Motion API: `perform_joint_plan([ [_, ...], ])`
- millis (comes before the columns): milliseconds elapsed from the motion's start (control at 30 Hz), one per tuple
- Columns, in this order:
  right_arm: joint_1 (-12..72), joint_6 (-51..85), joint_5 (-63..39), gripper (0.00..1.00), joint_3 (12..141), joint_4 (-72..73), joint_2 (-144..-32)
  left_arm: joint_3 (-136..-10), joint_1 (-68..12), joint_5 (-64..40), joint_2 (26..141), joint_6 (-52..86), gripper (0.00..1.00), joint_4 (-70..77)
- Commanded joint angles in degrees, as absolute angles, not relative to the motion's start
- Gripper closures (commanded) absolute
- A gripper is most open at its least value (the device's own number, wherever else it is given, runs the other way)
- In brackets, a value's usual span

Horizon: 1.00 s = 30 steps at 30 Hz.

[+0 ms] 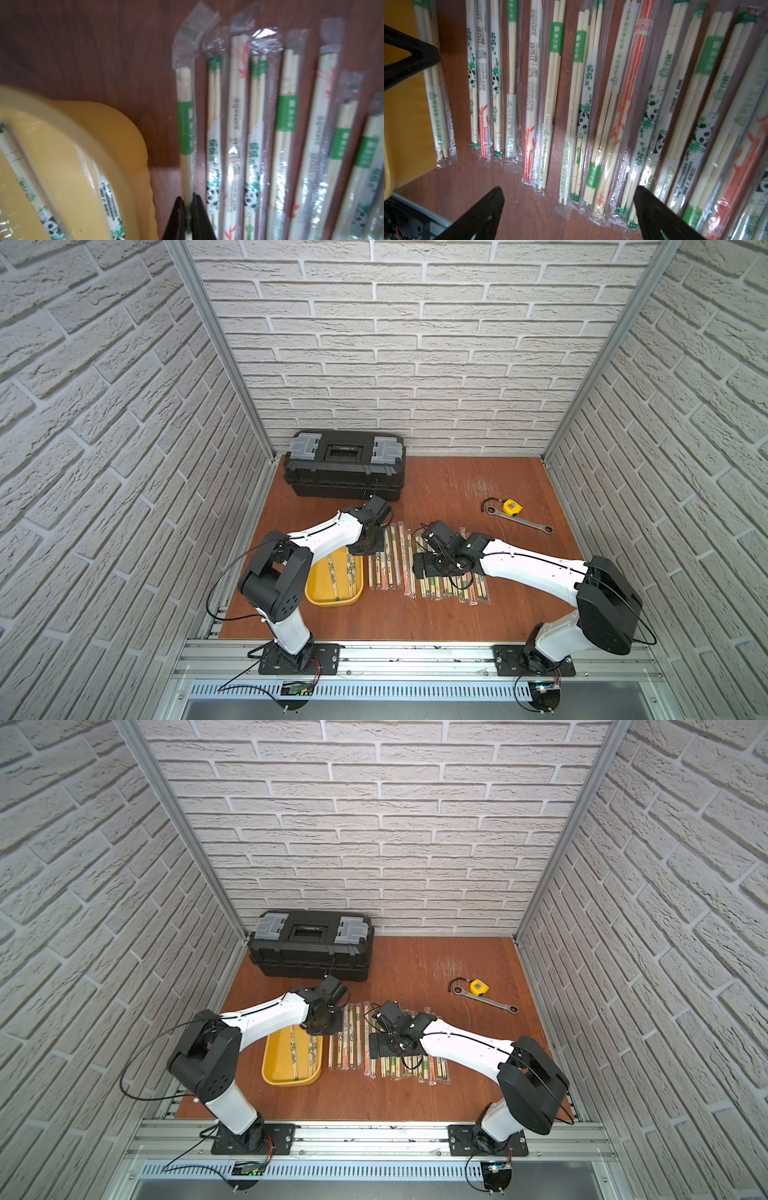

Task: Take the paired disposable chopsticks out of the storage box
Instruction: Place the paired disposable chopsticks at the center of the board.

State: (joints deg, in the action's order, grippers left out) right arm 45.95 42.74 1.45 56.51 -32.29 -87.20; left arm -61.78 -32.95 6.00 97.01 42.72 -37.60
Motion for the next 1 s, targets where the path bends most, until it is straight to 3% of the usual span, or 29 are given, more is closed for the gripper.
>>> perform_joint_plan([
  [0,45.9,43.0,1.5,0.01,57.0,-31.2,-87.0,-60.5,-32.2,6.6,96.1,42.7,1.00,-36.3],
  [500,45.8,42.7,1.4,0.02,57.9,-31.7,-87.5,-61.8,-32.6,3.9,99.9,42.2,0.93,-33.8],
  [600,45.9,42.7,1.5,0.02,58.1,-31.8,-87.5,-61.9,-32.6,3.6,99.6,42.1,0.85,-33.8],
  [733,45.8,42.7,1.5,0.01,58.1,-31.8,-87.5,-62.2,-32.9,2.4,97.3,41.4,0.66,-33.6],
  [967,45.8,42.6,1.4,0.01,57.9,-31.7,-87.4,-61.9,-32.7,3.6,89.7,41.2,0.59,-35.5],
])
